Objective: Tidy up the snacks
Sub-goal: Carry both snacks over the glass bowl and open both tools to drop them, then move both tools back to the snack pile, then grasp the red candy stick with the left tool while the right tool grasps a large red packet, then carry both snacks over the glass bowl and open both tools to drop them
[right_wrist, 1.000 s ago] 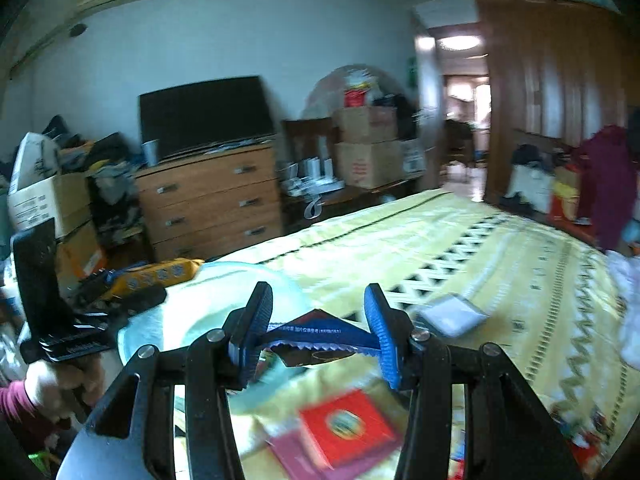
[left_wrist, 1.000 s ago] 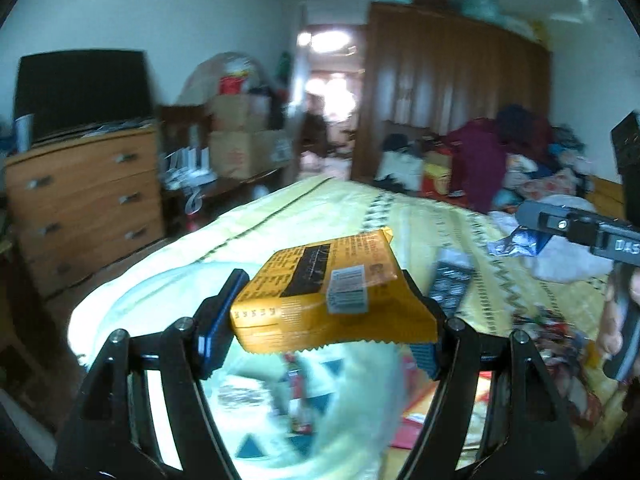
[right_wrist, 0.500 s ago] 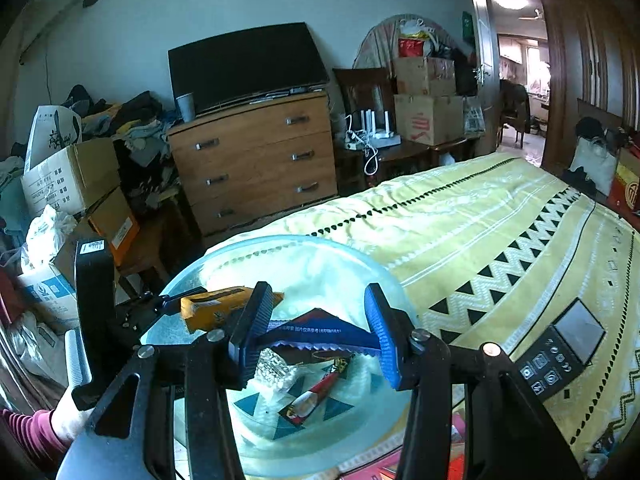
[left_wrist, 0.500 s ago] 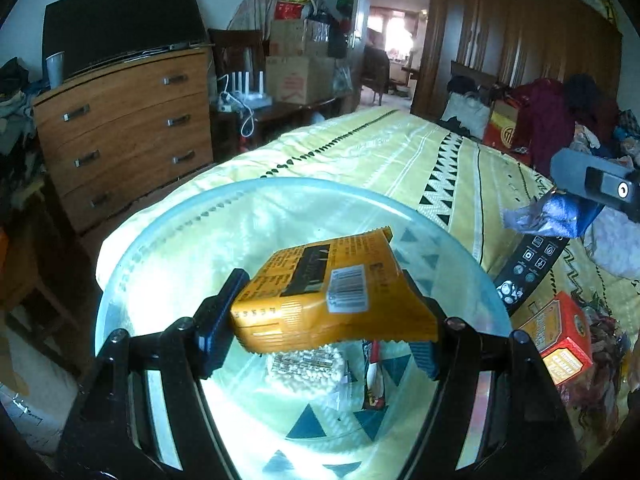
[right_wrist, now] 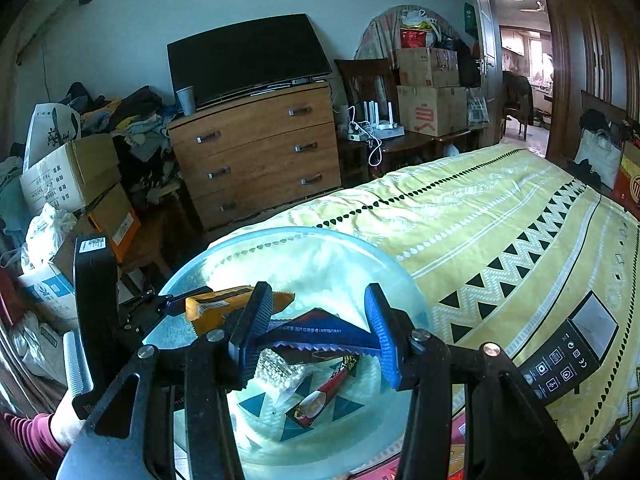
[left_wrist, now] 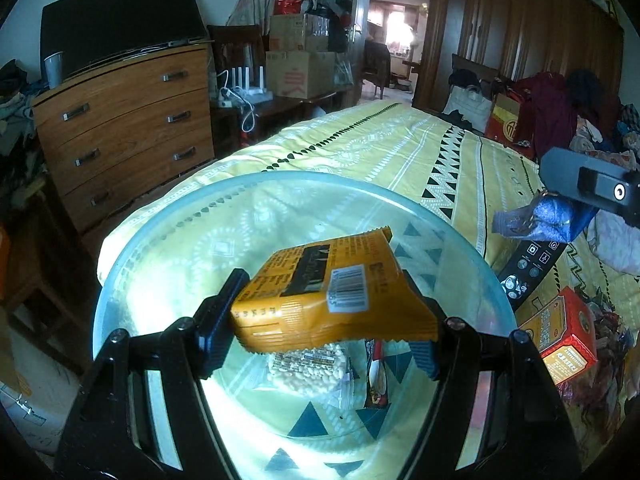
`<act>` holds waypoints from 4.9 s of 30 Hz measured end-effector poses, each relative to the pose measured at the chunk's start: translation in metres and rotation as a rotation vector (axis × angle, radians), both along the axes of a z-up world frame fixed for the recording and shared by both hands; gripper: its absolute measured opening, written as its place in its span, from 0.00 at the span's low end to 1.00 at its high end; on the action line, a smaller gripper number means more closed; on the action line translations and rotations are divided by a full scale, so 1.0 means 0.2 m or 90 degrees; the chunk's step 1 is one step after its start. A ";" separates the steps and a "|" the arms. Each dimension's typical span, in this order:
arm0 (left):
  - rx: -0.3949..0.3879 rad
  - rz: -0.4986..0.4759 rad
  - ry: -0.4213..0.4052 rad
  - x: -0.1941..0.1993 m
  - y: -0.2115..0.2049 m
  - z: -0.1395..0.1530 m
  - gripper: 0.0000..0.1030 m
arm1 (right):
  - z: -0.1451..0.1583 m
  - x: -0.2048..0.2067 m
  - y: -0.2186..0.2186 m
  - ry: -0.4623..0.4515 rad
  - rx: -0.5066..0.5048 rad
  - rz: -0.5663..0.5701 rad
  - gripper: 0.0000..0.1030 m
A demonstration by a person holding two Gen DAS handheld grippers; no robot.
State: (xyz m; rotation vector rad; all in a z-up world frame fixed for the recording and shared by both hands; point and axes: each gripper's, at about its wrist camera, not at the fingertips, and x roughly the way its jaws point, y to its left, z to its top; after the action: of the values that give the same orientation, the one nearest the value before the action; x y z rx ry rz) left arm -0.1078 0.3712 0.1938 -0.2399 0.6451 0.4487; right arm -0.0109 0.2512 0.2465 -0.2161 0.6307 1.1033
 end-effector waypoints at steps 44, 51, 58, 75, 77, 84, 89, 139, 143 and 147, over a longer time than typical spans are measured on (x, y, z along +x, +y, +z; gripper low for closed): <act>0.085 -0.116 -0.105 -0.13 -0.38 0.23 0.95 | -0.14 -0.58 -0.88 -0.092 0.089 -0.150 0.92; 0.010 -0.470 -0.093 -0.16 -1.23 0.17 0.96 | -0.79 -0.71 -1.70 0.104 -0.101 -0.349 0.90; -0.089 -0.491 0.144 0.35 -1.57 -0.58 0.70 | -0.93 -0.81 -2.20 0.172 -0.090 -0.472 0.90; -0.049 -0.467 0.197 0.48 -1.68 -0.86 0.29 | -0.92 -0.52 -2.66 0.196 -0.110 -0.487 0.90; -0.060 -0.471 0.193 0.44 -1.66 -0.84 0.25 | -0.93 -0.45 -2.67 0.192 -0.160 -0.464 0.90; -0.085 -0.497 0.196 0.40 -1.69 -0.81 0.24 | -1.06 -0.23 -2.72 0.271 -0.269 -0.373 0.91; -0.110 -0.501 0.208 0.40 -1.69 -0.83 0.24 | -1.10 -0.14 -2.70 0.318 -0.347 -0.306 0.93; 0.044 -0.046 -0.048 0.03 -0.28 0.22 0.28 | 0.30 0.00 -0.85 0.009 0.032 -0.122 0.67; 0.030 -0.018 -0.040 0.04 -0.19 0.19 0.28 | 0.27 0.00 -0.45 0.028 0.017 -0.062 0.67; 0.021 -0.006 -0.035 0.04 -0.14 0.17 0.28 | 0.22 0.00 -0.20 0.040 -0.004 -0.029 0.67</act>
State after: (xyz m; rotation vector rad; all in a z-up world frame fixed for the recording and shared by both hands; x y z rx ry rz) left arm -0.0998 0.3424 0.2271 -0.2168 0.5851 0.4414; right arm -0.0111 0.2122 0.2895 -0.1727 0.6912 1.0683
